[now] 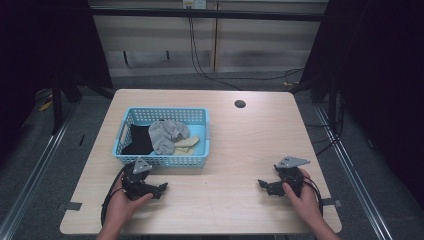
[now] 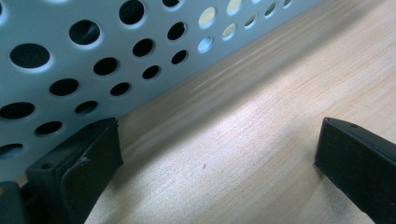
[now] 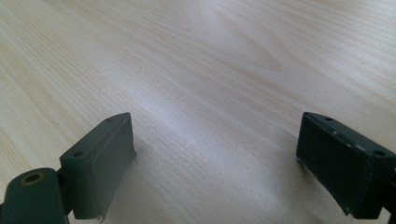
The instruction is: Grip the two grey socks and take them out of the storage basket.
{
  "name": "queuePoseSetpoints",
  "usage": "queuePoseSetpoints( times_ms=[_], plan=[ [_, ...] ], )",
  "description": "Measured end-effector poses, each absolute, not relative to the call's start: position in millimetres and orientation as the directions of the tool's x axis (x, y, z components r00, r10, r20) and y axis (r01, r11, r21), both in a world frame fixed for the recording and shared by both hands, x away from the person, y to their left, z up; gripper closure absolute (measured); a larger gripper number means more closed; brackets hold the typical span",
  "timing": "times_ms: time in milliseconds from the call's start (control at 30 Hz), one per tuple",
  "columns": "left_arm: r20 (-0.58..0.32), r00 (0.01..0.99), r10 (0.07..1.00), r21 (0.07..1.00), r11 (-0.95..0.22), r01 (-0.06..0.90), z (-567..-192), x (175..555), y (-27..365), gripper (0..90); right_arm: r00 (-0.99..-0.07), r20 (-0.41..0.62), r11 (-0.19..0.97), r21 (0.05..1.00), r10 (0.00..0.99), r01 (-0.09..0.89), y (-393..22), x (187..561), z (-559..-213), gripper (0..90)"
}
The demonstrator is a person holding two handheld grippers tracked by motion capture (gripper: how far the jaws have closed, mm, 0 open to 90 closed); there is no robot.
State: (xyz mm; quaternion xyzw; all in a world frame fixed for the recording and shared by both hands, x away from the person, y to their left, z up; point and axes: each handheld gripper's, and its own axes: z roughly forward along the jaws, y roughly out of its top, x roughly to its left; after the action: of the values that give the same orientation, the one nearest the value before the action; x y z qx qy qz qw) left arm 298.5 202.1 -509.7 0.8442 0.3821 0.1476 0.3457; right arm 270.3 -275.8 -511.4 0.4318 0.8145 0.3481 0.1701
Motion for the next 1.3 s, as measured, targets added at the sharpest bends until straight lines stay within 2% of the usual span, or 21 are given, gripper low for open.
queuePoseSetpoints(
  times_ms=[233,267,300,333,433,467,600,933,1200,1233,1300],
  plan=[
    [-0.010,0.669,0.743,0.641,-0.509,0.575,-502.4,296.7,197.5,2.7,-0.570,0.023,0.385,0.714,0.821,0.585,-275.9,270.4,-511.4,10.7],
    [-0.022,0.667,0.745,0.632,-0.507,0.587,-500.7,295.6,195.6,4.4,-0.570,0.023,0.385,0.714,0.822,0.585,-275.9,270.3,-511.4,10.7],
    [-0.022,0.675,0.738,0.604,-0.528,0.597,-495.4,294.2,193.9,12.0,-0.570,0.022,0.386,0.714,0.821,0.584,-276.0,270.4,-511.4,10.7],
    [-0.039,0.674,0.737,0.588,-0.529,0.612,-493.0,293.9,193.4,15.6,-0.571,0.022,0.387,0.715,0.821,0.583,-276.1,270.5,-511.5,10.7],
    [-0.078,0.678,0.731,0.553,-0.534,0.639,-489.0,293.7,192.3,16.5,-0.571,0.021,0.387,0.715,0.821,0.583,-276.1,270.5,-511.5,10.7],
    [-0.104,0.689,0.717,0.500,-0.561,0.660,-483.1,294.8,192.3,17.3,-0.571,0.020,0.387,0.715,0.820,0.582,-276.1,270.5,-511.5,10.7],
    [-0.112,0.705,0.701,0.453,-0.595,0.664,-469.9,297.6,190.4,20.3,-0.569,0.023,0.385,0.713,0.822,0.586,-276.0,270.2,-511.4,10.7],
    [-0.132,0.706,0.695,0.454,-0.591,0.667,-412.6,317.4,187.6,21.1,-0.567,0.026,0.383,0.712,0.823,0.588,-275.8,270.1,-511.3,10.7],
    [-0.129,0.688,0.714,0.433,-0.584,0.687,-399.4,345.2,183.4,21.6,-0.567,0.025,0.383,0.712,0.823,0.588,-275.8,270.1,-511.3,10.7],
    [-0.147,0.677,0.721,0.451,-0.560,0.695,-396.0,351.7,183.9,22.5,-0.567,0.023,0.384,0.712,0.824,0.588,-275.8,270.1,-511.2,10.7],
    [-0.130,0.666,0.735,0.457,-0.552,0.698,-392.4,357.7,182.5,23.1,-0.567,0.025,0.383,0.712,0.823,0.588,-275.8,270.1,-511.3,10.7]
  ],
)
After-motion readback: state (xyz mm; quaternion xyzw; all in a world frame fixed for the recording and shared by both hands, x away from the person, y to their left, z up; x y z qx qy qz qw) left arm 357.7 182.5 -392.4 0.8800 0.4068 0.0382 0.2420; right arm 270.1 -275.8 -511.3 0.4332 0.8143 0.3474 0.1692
